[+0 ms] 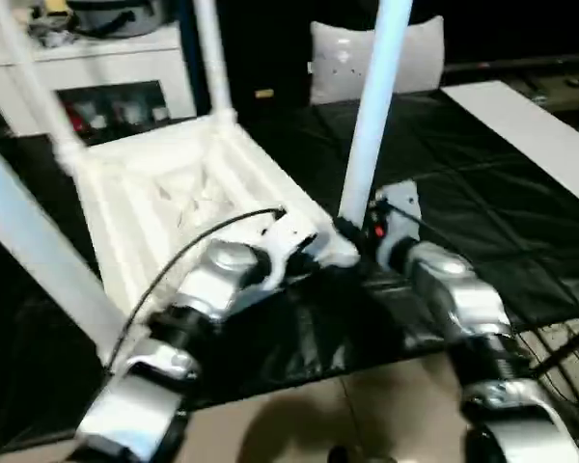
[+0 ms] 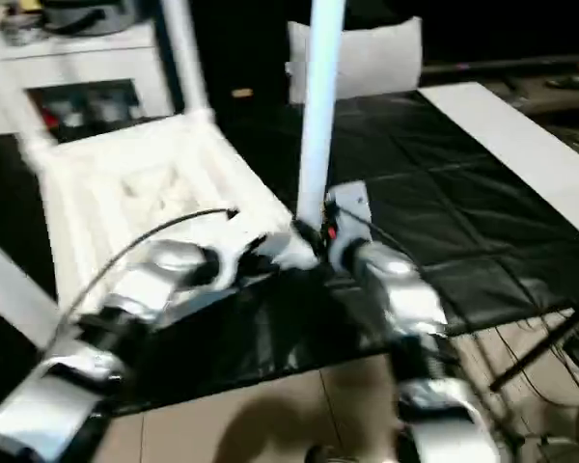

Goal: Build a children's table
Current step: Rotate leg to tighten

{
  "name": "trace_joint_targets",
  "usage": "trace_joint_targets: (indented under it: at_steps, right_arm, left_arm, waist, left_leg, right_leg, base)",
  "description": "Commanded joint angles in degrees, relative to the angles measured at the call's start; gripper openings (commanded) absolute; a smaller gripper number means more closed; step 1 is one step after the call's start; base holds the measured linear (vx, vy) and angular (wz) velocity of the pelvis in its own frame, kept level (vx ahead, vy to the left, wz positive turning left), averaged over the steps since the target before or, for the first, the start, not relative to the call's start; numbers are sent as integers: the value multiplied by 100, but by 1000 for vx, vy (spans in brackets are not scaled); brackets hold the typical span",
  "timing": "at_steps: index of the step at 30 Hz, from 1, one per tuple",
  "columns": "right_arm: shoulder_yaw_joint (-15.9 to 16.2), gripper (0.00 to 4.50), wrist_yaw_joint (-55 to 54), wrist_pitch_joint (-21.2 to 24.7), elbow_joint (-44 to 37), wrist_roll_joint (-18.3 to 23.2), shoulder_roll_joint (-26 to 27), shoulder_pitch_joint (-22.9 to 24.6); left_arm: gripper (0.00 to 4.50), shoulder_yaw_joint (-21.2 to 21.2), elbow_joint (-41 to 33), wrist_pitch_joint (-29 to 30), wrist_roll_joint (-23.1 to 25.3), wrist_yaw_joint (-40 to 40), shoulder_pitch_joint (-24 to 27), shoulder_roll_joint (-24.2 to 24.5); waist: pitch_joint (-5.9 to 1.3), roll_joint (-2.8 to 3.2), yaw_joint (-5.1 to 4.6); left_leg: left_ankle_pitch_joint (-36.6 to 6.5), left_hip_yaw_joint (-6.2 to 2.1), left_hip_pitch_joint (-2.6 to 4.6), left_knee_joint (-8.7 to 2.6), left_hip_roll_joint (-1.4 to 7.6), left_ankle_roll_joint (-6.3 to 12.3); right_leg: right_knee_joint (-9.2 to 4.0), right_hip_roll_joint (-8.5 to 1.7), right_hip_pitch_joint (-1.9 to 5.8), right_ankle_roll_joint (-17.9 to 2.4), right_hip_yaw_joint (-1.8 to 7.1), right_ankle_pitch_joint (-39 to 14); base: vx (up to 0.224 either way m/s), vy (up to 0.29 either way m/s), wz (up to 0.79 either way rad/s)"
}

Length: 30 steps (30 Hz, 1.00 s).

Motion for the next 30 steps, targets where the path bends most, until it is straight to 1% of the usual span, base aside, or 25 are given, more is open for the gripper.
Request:
trace_joint_targets:
  at_steps: [1, 2, 3, 4, 5, 6, 7, 8, 9, 10, 11, 12, 13, 14, 15, 17, 19, 20, 21, 22, 24, 27, 28, 29, 30]
  right_arm:
    - [174, 286, 60, 45, 112, 49, 158, -41]
    - [222, 296, 192, -34, 0, 30, 109, 17]
    - [227, 296, 203, -41, -10, 27, 104, 22]
    - [266, 296, 285, -92, -79, 6, 63, 61]
    - [345, 310, 533, -224, -194, -24, -79, 155]
    - [382, 328, 794, -303, -289, -6, -242, 250]
    - [389, 332, 873, -323, -312, 6, -288, 275]
    - [409, 336, 1119, -388, -382, 40, -433, 350]
    - [426, 343, 1323, -456, -425, 61, -566, 408]
    - [438, 357, 1518, -500, -464, 84, -704, 463]
    - [454, 370, 1733, -554, -505, 115, -836, 513]
    - [465, 370, 1884, -581, -537, 141, -923, 544]
    - [474, 379, 1978, -598, -561, 153, -982, 565]
    - [502, 400, 2268, -637, -641, 189, -1159, 626]
    - [520, 400, 2478, -648, -697, 227, -1278, 665]
    - [587, 418, 3062, -715, -809, 308, -1654, 751]
    - [657, 430, 3487, -833, -830, 321, -1934, 779]
    - [657, 438, 3487, -833, -830, 321, -1934, 779]
    - [743, 438, 3860, -972, -853, 307, -2156, 801]
    - [743, 438, 3860, -972, -853, 307, -2156, 801]
    - [831, 438, 4559, -1128, -950, 430, -2436, 866]
    - [829, 438, 4678, -1145, -961, 483, -2479, 868]
    - [860, 438, 4912, -1142, -973, 581, -2541, 862]
    - [904, 438, 5135, -1138, -1004, 665, -2592, 866]
    - [931, 412, 5257, -1141, -1015, 706, -2620, 868]
  left_arm:
    - [0, -77, -370, -150, -237, -113, -249, -236]
    - [0, -119, -395, -184, -200, -155, -229, -187]
    - [0, -122, -397, -186, -197, -159, -227, -182]
    - [0, -145, -415, -204, -175, -189, -212, -146]
    - [0, -164, -400, -270, -163, -282, -195, -61]
    - [0, -180, -374, -345, -152, -382, -183, 34]
    - [0, -184, -369, -365, -152, -413, -179, 59]
    - [0, -193, -352, -424, -149, -506, -167, 134]
    - [0, -187, -331, -441, -144, -569, -162, 193]
    - [0, -194, -317, -484, -134, -646, -155, 254]
    - [0, -211, -314, -531, -132, -754, -143, 315]
    - [0, -221, -312, -550, -131, -821, -136, 355]
    - [0, -232, -313, -574, -130, -864, -130, 383]
    - [0, -274, -318, -644, -130, -1002, -110, 468]
    - [0, -303, -319, -669, -132, -1107, -98, 525]
    - [0, -420, -296, -860, -131, -1506, -69, 716]
    - [0, -539, -277, -996, -109, -1876, -49, 887]
    - [0, -539, -277, -996, -109, -1876, -49, 887]
    - [0, -663, -260, -1154, -49, -2162, -34, 1037]
    - [0, -663, -260, -1154, -49, -2162, -34, 1037]
    - [0, -821, -244, -1461, -46, -2673, -9, 1231]
    - [0, -861, -261, -1549, -80, -2843, 4, 1278]
    - [0, -953, -337, -1699, -138, -3193, 43, 1377]
    - [0, -1047, -414, -1788, -177, -3504, 79, 1473]
    - [0, -1094, -448, -1829, -196, -3659, 95, 1521]
  waist:
    - [-443, -32, 85]
    - [-452, -30, 109]
    - [-458, -43, 141]
    - [-493, -26, 200]
    - [-502, -37, 204]
    - [-535, -39, 291]
    - [-542, -52, 307]
    - [-559, -52, 374]
    - [-544, -59, 441]
    - [-510, -58, 512]
    - [-510, -57, 538]
    - [-503, -44, 607]
    - [-493, -44, 622]
    - [-485, -41, 668]
    - [-477, -47, 712]
    - [-473, -49, 754]
    - [-474, -39, 801]
    - [-471, -42, 807]
    - [-471, -46, 835]
    - [-472, -51, 840]
    - [-475, -65, 880]
    - [-492, -48, 960]
    - [-501, -58, 1006]
    - [-508, -59, 1030]
    - [-506, -46, 1050]
  left_leg:
    - [-1366, -90, -14, -395, 96, 444]
    - [-1240, -89, -28, -398, 99, 484]
    - [-1021, -93, -72, -404, 120, 568]
    - [-712, -86, -75, -379, 131, 645]
    - [-557, -92, -108, -371, 134, 697]
    - [-269, -86, -132, -334, 114, 811]
    - [-155, -72, -141, -318, 109, 895]
    - [58, -62, -159, -297, 101, 1030]
    - [117, -48, -159, -288, 102, 1120]
    - [-2, -22, -122, -300, 108, 1110]
    - [-54, -18, -125, -302, 109, 1082]
    - [-137, -11, -99, -313, 128, 985]
    - [-186, -17, -98, -323, 136, 947]
    - [-282, -17, -77, -334, 149, 859]
    - [-407, -11, -42, -347, 161, 799]
    - [-548, -10, -31, -363, 170, 745]
    - [-666, -13, -12, -372, 180, 697]
    - [-673, -4, -12, -371, 183, 682]
    - [-714, -2, -7, -372, 171, 655]
    - [-713, 3, -15, -369, 170, 647]
    - [-684, 13, -15, -368, 170, 683]
    - [-535, 3, -6, -363, 205, 709]
    - [-515, 8, 17, -363, 221, 699]
    - [-519, 6, 10, -364, 215, 728]
    - [-500, -3, 1, -373, 243, 749]
  right_leg:
    - [-436, -438, 338, -212, 305, -2448]
    - [-395, -438, 344, -299, 331, -2285]
    - [-318, -432, 362, -435, 365, -2016]
    - [-253, -443, 363, -558, 405, -1675]
    - [-204, -444, 377, -632, 424, -1486]
    - [-132, -441, 398, -693, 440, -1092]
    - [-94, -433, 391, -740, 461, -904]
    - [-42, -440, 394, -798, 472, -628]
    - [-31, -426, 373, -827, 474, -584]
    - [-69, -416, 341, -809, 475, -826]
    - [-76, -419, 358, -766, 469, -981]
    - [-103, -415, 346, -680, 471, -1252]
    - [-115, -408, 343, -649, 463, -1368]
    - [-147, -400, 333, -585, 460, -1550]
    - [-165, -396, 317, -553, 469, -1668]
    - [-166, -392, 319, -522, 483, -1734]
    - [-171, -389, 297, -506, 482, -1809]
    - [-173, -392, 294, -503, 495, -1813]
    - [-177, -393, 293, -507, 483, -1858]
    - [-173, -392, 297, -492, 494, -1861]
    - [-165, -392, 294, -496, 496, -1856]
    - [-140, -402, 276, -560, 505, -1720]
    - [-131, -403, 257, -602, 515, -1674]
    - [-119, -411, 272, -625, 515, -1630]
    - [-84, -410, 268, -655, 526, -1537]
  base:
    - [62, -16, 11]
    - [0, 0, 0]
    - [0, 0, 0]
    - [0, 0, 0]
    - [0, 0, 0]
    - [0, 0, 0]
    - [0, 0, 0]
    - [0, 0, 0]
    - [0, 0, 0]
    - [0, 0, 0]
    - [0, 0, 0]
    - [0, 0, 0]
    - [0, 0, 0]
    - [0, 0, 0]
    - [0, 0, 0]
    - [0, 0, 0]
    - [0, 0, 0]
    - [0, 0, 0]
    - [0, 0, 0]
    - [0, 0, 0]
    - [0, 0, 0]
    - [0, 0, 0]
    - [0, 0, 0]
    - [0, 0, 0]
    - [0, 0, 0]
